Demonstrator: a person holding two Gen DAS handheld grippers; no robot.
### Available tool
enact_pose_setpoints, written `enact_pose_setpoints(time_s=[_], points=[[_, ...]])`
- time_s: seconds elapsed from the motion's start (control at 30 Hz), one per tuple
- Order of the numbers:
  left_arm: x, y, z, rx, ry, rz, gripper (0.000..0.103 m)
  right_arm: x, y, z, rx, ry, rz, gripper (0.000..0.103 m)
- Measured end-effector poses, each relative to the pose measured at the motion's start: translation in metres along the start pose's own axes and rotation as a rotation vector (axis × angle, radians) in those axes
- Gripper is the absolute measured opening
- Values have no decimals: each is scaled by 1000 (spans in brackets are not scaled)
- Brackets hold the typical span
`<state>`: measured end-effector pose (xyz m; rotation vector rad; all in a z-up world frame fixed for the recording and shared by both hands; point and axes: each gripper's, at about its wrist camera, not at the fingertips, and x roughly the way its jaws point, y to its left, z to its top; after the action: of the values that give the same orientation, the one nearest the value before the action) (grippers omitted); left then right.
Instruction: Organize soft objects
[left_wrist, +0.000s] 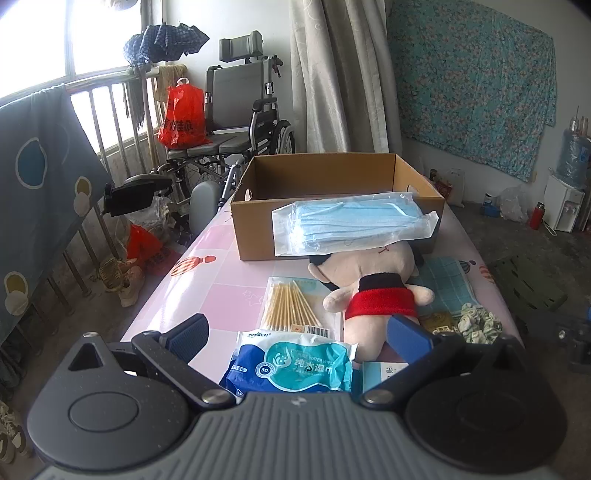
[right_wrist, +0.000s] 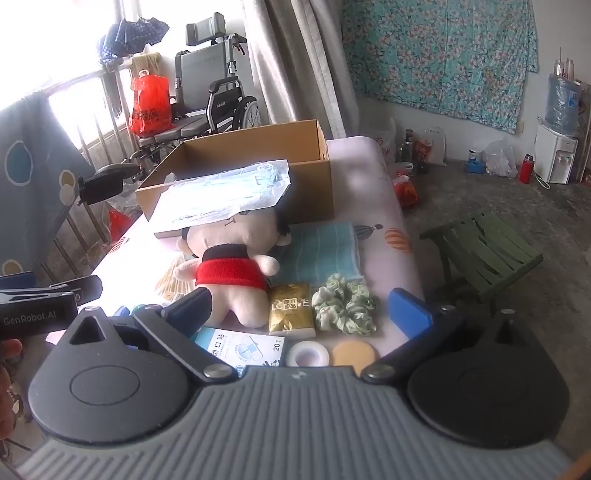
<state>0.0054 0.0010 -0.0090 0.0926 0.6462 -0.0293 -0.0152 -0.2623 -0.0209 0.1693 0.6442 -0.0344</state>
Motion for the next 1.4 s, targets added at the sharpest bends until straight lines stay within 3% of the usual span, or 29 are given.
enact_pose_setpoints(time_s=[1.4], points=[[1,-2,-5,28,2,8,103,5,2,-5,-16,20,-12,102]])
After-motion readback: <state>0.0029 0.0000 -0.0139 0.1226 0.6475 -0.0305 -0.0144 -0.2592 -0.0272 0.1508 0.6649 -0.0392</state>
